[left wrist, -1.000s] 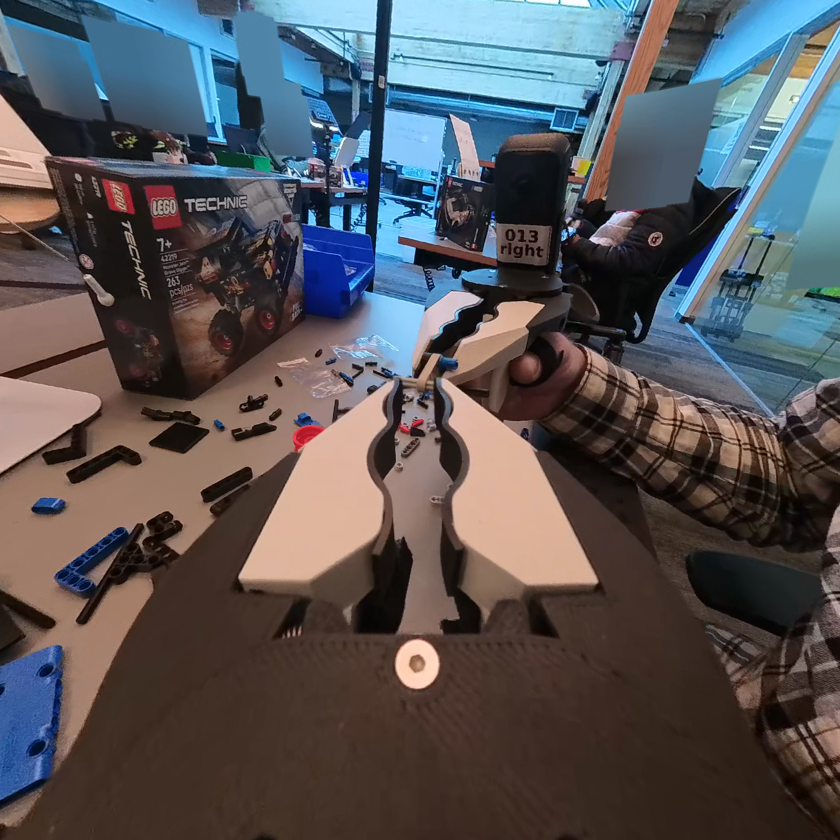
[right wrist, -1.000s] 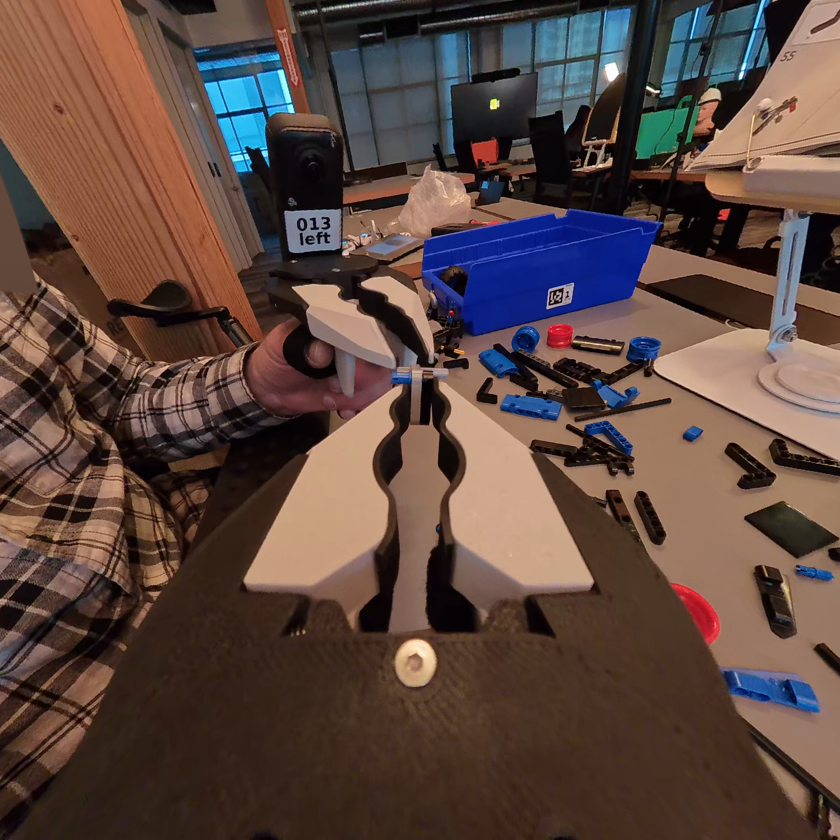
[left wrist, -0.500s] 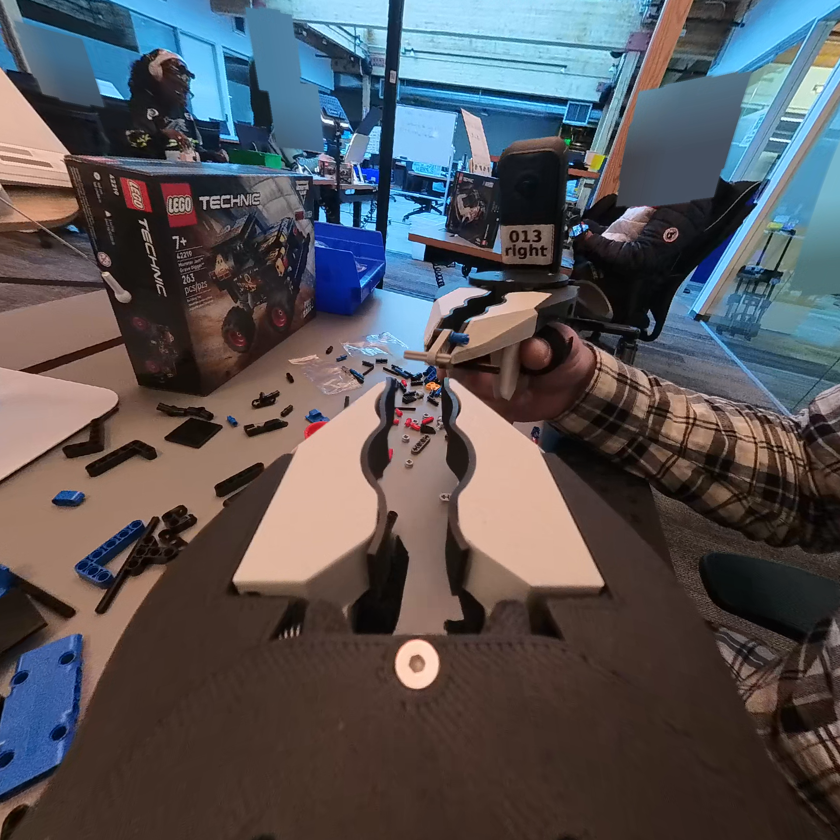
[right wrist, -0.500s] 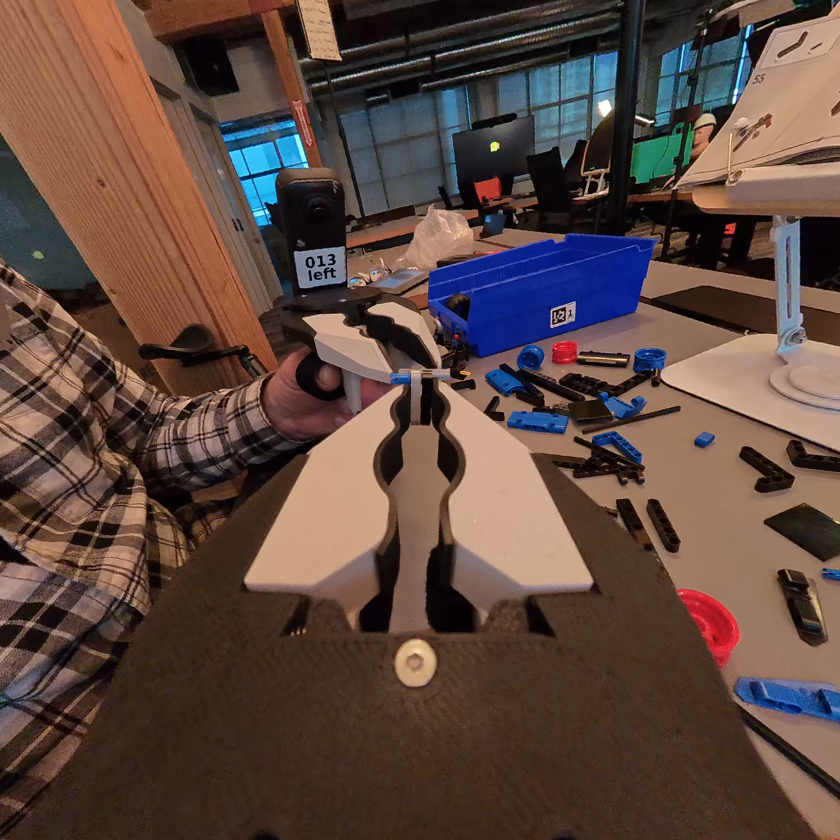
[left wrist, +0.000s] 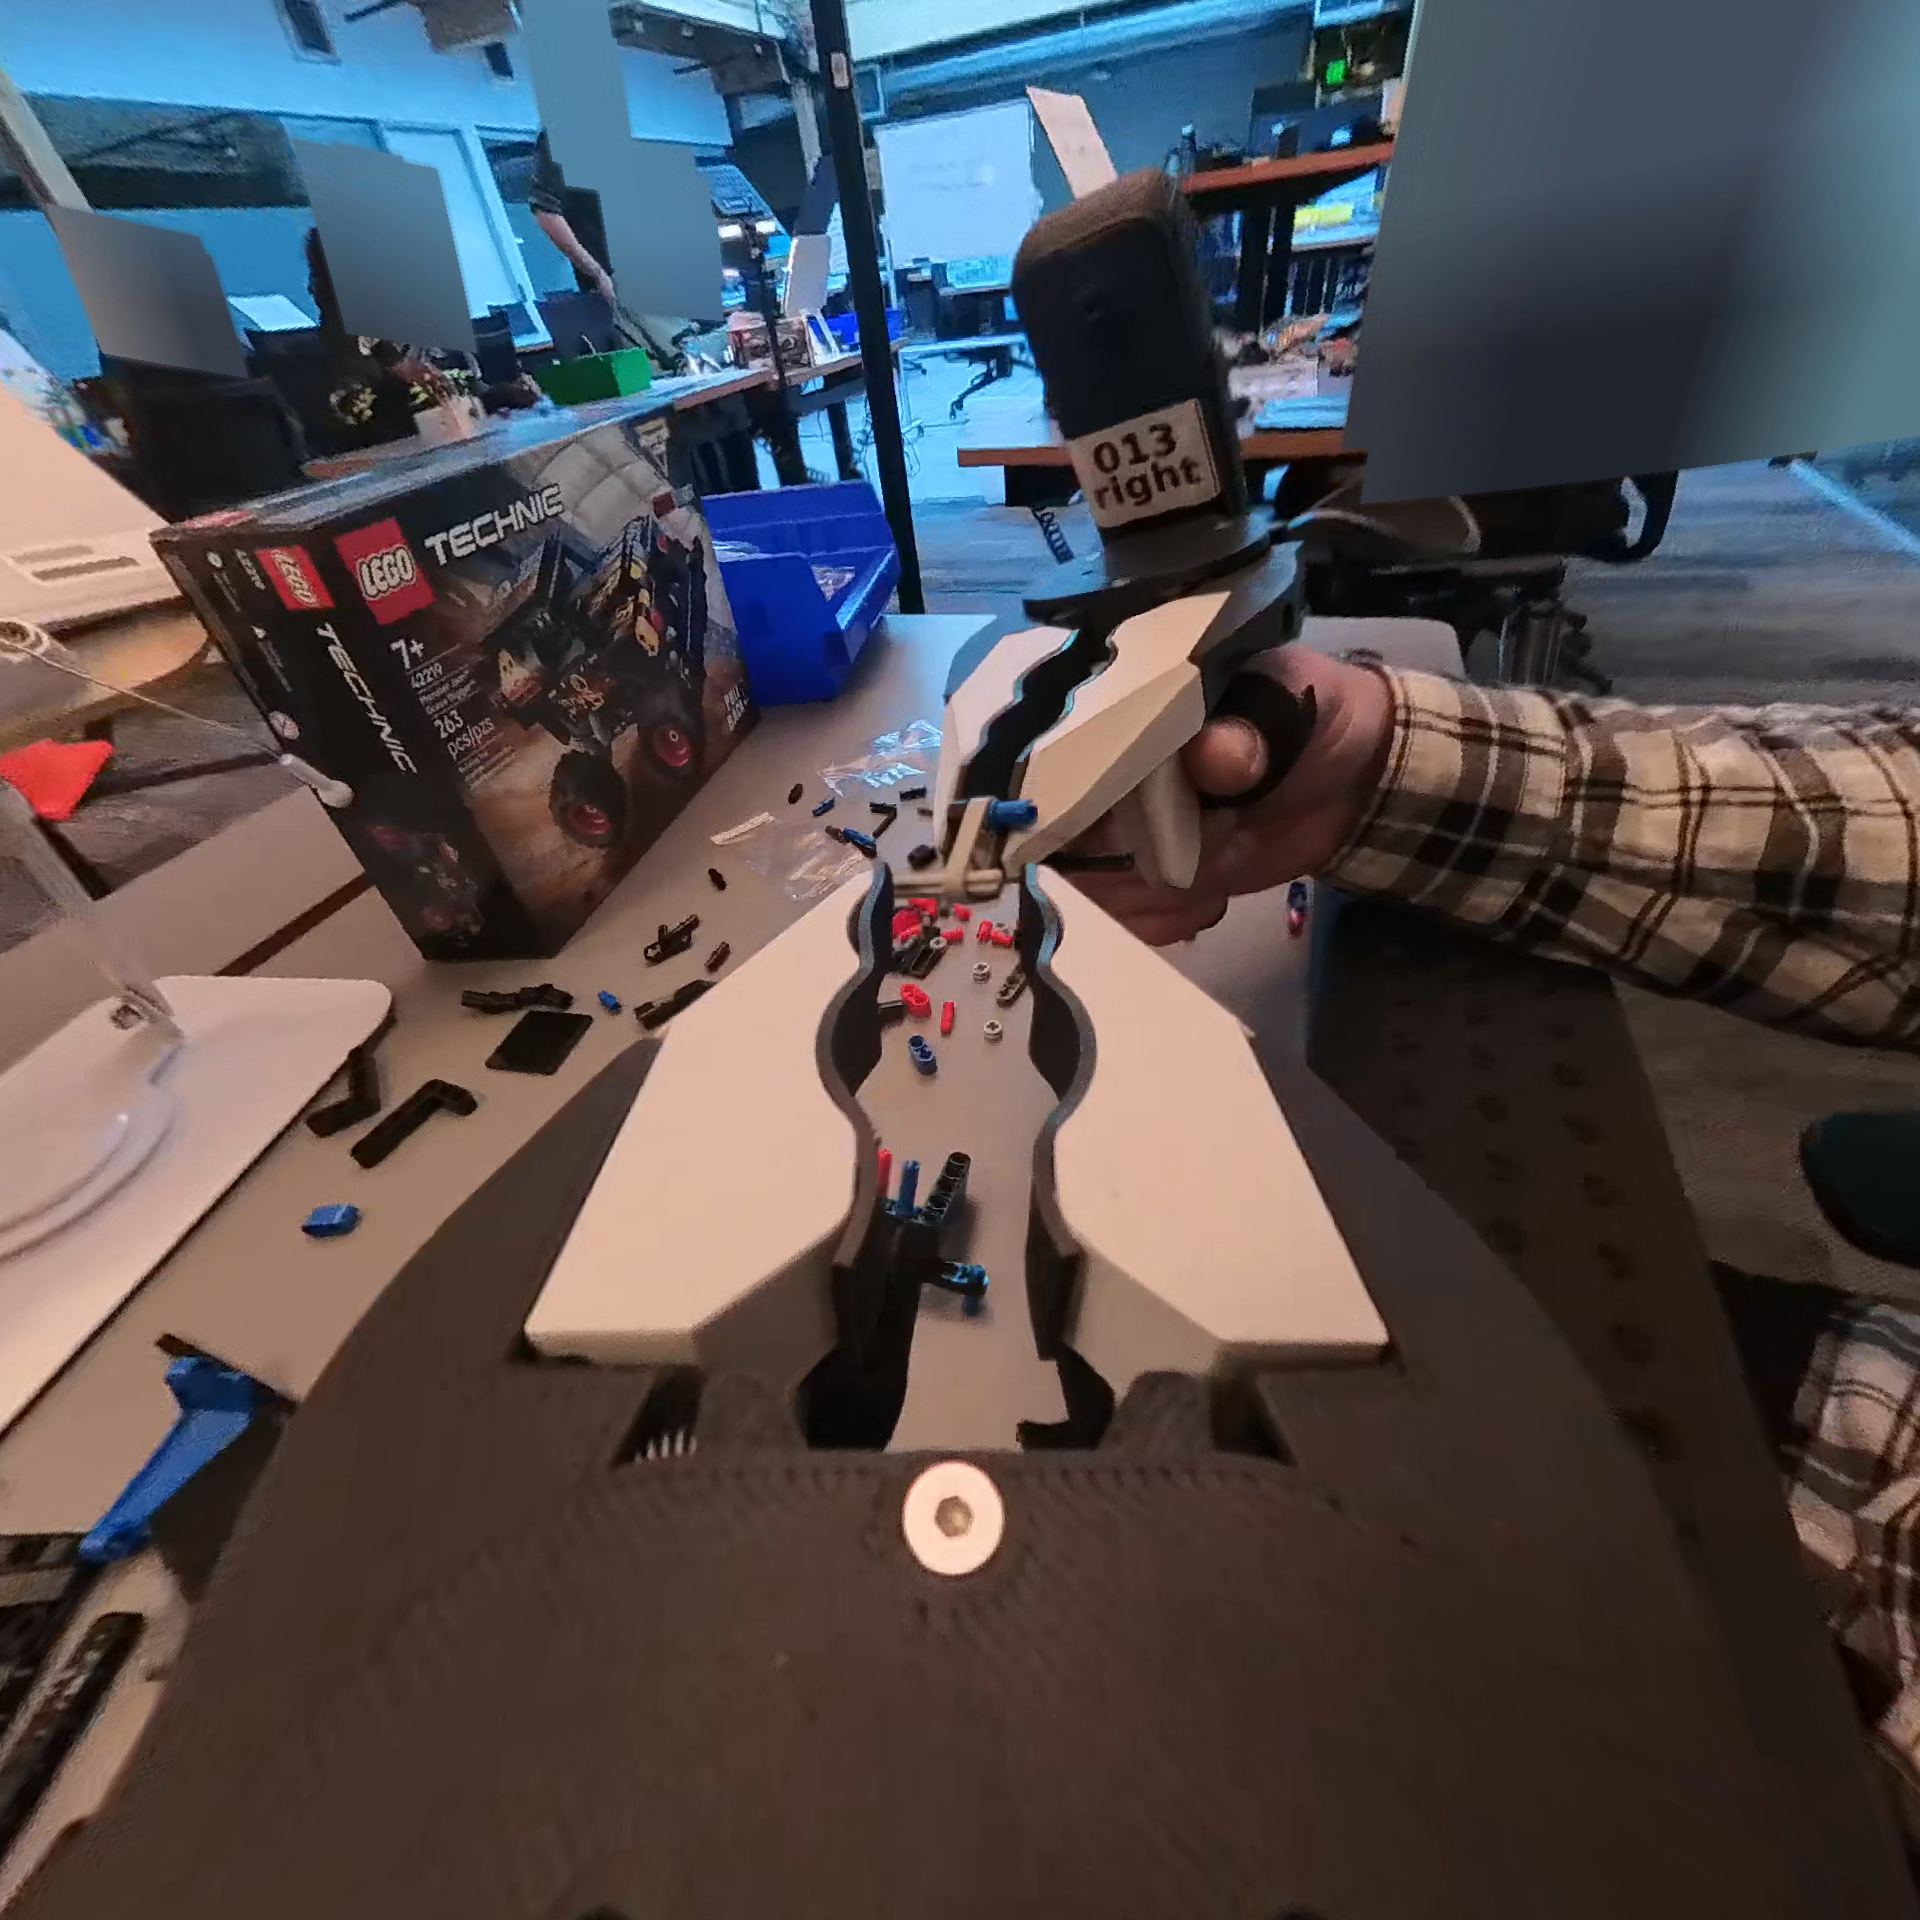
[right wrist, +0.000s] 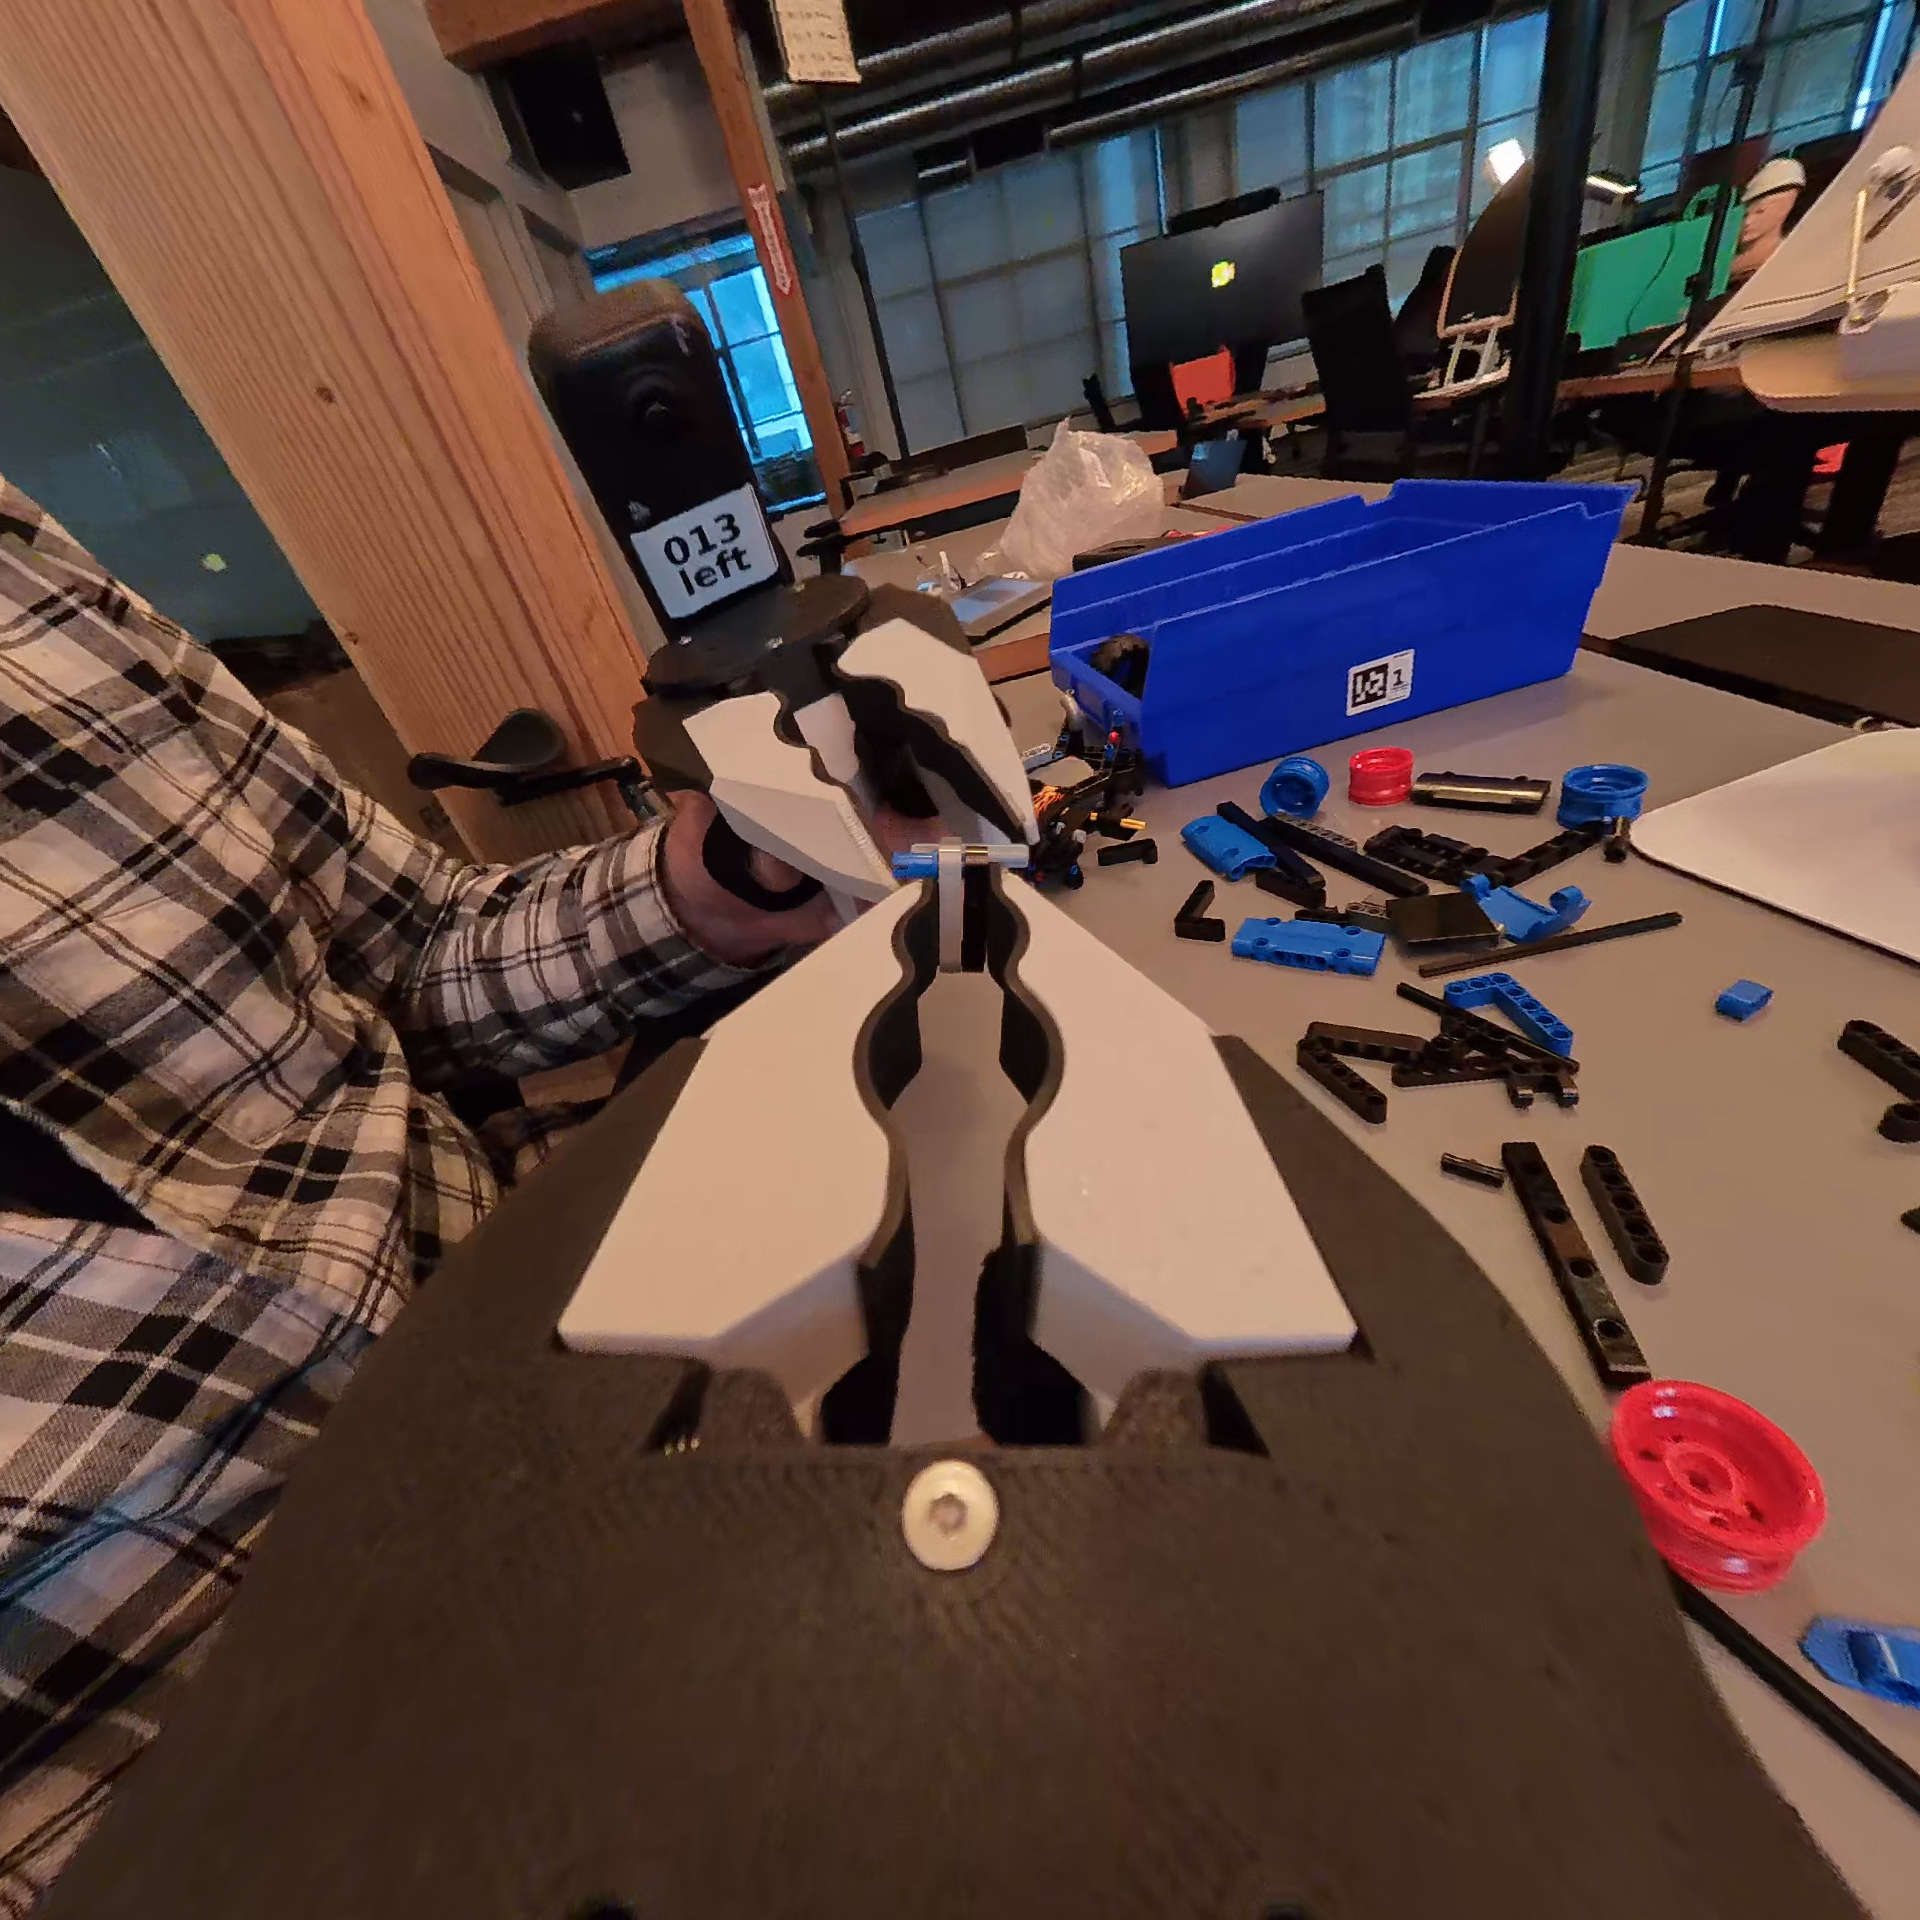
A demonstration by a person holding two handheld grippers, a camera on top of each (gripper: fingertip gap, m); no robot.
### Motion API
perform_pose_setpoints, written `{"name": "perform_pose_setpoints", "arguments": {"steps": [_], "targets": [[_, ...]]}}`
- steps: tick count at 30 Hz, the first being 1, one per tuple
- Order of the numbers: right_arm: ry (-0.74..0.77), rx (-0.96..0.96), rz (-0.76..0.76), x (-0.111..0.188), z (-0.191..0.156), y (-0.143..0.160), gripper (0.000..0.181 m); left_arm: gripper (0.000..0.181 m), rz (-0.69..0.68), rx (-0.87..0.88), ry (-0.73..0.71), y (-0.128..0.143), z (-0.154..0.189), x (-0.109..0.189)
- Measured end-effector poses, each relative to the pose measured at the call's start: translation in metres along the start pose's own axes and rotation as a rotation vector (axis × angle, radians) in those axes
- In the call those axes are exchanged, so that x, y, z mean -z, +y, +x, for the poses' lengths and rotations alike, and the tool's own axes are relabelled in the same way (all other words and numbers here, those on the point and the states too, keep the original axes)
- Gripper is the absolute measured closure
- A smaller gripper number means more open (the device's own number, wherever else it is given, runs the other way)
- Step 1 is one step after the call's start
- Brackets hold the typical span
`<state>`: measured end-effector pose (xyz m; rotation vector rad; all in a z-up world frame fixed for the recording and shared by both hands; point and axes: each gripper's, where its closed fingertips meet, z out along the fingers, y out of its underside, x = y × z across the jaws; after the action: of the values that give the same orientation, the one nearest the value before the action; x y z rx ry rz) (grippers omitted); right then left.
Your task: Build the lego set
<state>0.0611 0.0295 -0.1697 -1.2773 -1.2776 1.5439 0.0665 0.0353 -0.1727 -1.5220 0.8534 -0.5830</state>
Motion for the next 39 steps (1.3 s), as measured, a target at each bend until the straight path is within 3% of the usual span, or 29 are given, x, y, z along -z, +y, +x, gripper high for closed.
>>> {"name": "perform_pose_setpoints", "arguments": {"steps": [9,24,29,39], "targets": [[-0.031,0.036,-0.046,-0.005,-0.006,0.007,0.174,0.161,-0.206,-0.07,0.141,0.01,0.006,0.003],[-0.017,0.119,-0.111,-0.008,-0.009,0.017,0.174,0.159,-0.187,0.158,0.358,0.016,0.012,0.01],[-0.003,0.15,-0.145,-0.01,-0.009,0.023,0.175,0.159,-0.223,0.111,0.35,0.023,0.013,0.01],[0.002,0.155,-0.133,-0.009,-0.009,0.02,0.175,0.152,-0.155,0.056,0.345,0.013,0.017,0.011]]}}
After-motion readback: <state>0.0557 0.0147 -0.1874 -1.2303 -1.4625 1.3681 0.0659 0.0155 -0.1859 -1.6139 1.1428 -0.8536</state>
